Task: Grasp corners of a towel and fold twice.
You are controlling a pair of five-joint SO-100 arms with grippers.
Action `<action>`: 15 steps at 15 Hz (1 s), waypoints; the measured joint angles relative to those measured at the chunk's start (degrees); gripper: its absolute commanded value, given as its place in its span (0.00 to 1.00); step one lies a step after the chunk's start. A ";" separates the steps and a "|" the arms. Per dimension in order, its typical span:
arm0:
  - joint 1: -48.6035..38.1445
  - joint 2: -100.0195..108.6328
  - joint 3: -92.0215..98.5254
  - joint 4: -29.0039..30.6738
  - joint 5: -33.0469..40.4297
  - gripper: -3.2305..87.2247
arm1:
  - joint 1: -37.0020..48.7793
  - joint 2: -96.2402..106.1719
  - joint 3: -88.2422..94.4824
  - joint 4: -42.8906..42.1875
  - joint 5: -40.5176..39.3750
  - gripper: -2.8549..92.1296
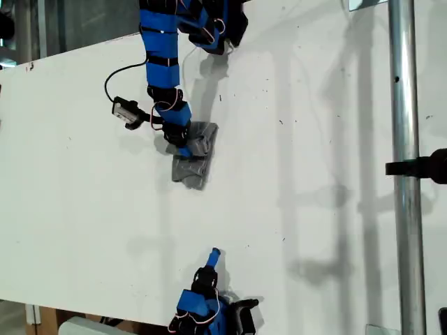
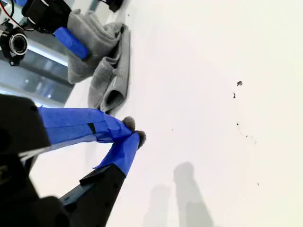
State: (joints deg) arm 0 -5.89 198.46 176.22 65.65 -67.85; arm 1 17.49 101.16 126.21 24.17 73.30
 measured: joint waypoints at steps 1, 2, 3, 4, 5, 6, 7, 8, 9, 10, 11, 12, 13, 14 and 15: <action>0.00 0.00 0.00 0.00 0.00 0.02 | 0.00 0.44 0.26 -4.66 -0.26 0.25; 0.00 0.00 0.00 0.00 0.00 0.02 | 0.26 2.72 1.49 -10.99 -0.62 0.25; 0.00 0.00 0.00 0.00 0.00 0.02 | 1.32 5.54 2.81 -18.81 -0.70 0.25; 0.00 0.00 0.00 0.00 0.00 0.02 | 2.81 7.47 2.81 -25.05 -0.70 0.25; 0.00 0.00 0.00 0.00 0.00 0.02 | 4.31 9.23 2.46 -26.72 -0.70 0.25; 0.00 0.00 0.00 0.00 0.00 0.02 | 5.01 11.16 2.37 -26.28 -0.70 0.25; 0.00 0.00 0.18 0.00 0.00 0.07 | 5.10 14.68 2.37 -21.88 -1.32 0.25; 0.00 0.00 0.62 0.00 -0.62 0.11 | 4.83 18.72 2.46 -14.06 -1.85 0.16; 0.00 0.00 1.14 0.00 -1.93 0.13 | 4.75 23.91 4.13 -4.92 -2.90 0.03; 0.00 0.00 1.58 0.00 -2.99 0.13 | 4.83 30.94 9.14 2.90 -4.04 0.03; -0.09 0.00 1.76 0.00 -3.25 0.14 | 4.39 38.76 15.64 10.46 -3.96 0.03; 0.00 0.00 2.11 0.00 -3.25 0.15 | 3.16 47.72 21.01 18.81 -3.16 0.03; 0.00 0.00 2.20 0.00 -3.87 0.14 | 1.58 56.60 24.52 27.77 -1.76 0.03; -0.18 0.00 2.20 0.62 -5.27 0.14 | 0.97 65.39 27.69 36.30 0.09 0.03; -0.70 0.00 2.20 3.60 -8.00 0.10 | 0.97 74.00 31.55 43.77 2.02 0.03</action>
State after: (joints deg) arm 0 -6.59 198.46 178.42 69.26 -75.85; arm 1 18.46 175.17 157.76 67.94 75.32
